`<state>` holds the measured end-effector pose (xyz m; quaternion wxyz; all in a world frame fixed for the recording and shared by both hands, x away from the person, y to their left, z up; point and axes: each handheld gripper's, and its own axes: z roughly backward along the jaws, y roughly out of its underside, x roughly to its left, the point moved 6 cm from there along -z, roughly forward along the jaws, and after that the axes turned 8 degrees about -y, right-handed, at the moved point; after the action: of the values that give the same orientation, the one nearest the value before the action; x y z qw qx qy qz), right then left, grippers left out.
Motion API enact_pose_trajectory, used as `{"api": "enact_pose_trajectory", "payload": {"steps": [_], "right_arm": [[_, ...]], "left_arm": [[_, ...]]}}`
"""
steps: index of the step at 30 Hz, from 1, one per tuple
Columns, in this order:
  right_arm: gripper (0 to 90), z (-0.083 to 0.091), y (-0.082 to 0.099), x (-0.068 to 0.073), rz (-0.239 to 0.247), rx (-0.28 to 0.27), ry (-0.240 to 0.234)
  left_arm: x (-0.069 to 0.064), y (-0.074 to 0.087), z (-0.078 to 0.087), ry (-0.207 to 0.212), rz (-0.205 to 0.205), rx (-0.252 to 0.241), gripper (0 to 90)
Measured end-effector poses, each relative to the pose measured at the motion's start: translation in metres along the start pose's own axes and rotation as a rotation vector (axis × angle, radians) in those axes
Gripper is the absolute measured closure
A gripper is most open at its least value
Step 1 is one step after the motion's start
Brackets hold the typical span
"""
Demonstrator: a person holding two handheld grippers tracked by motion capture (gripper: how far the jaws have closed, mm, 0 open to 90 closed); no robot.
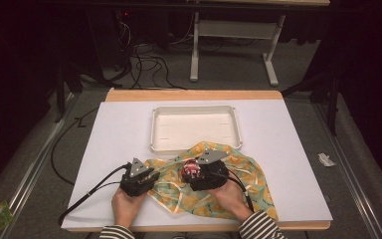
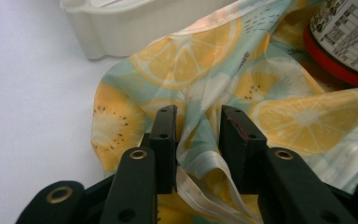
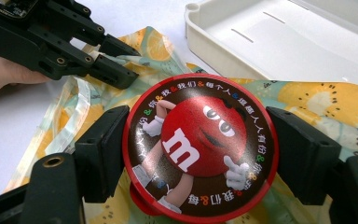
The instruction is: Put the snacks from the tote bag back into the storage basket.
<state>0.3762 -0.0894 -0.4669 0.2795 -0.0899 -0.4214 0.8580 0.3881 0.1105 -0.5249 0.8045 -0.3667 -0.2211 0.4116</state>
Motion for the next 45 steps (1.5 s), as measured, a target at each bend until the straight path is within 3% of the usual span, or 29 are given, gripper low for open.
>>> {"api": "enact_pose_trajectory", "payload": {"steps": [5, 18, 21, 45], "right_arm": [[26.2, 0.005, -0.001, 0.000, -0.018, -0.011, -0.003], [26.3, 0.021, -0.006, -0.003, 0.007, -0.025, 0.015], [26.3, 0.026, -0.007, -0.004, -0.013, -0.033, 0.016], [26.3, 0.049, -0.010, -0.014, -0.018, -0.039, 0.030]], "left_arm": [[0.000, 0.000, 0.000, 0.001, 0.000, 0.000, 66.4], [0.000, 0.000, 0.000, 0.002, 0.001, 0.000, 66.3], [0.000, 0.000, 0.000, 0.002, 0.001, 0.000, 66.3], [0.000, 0.000, 0.000, 0.004, 0.001, 0.000, 65.8]]}}
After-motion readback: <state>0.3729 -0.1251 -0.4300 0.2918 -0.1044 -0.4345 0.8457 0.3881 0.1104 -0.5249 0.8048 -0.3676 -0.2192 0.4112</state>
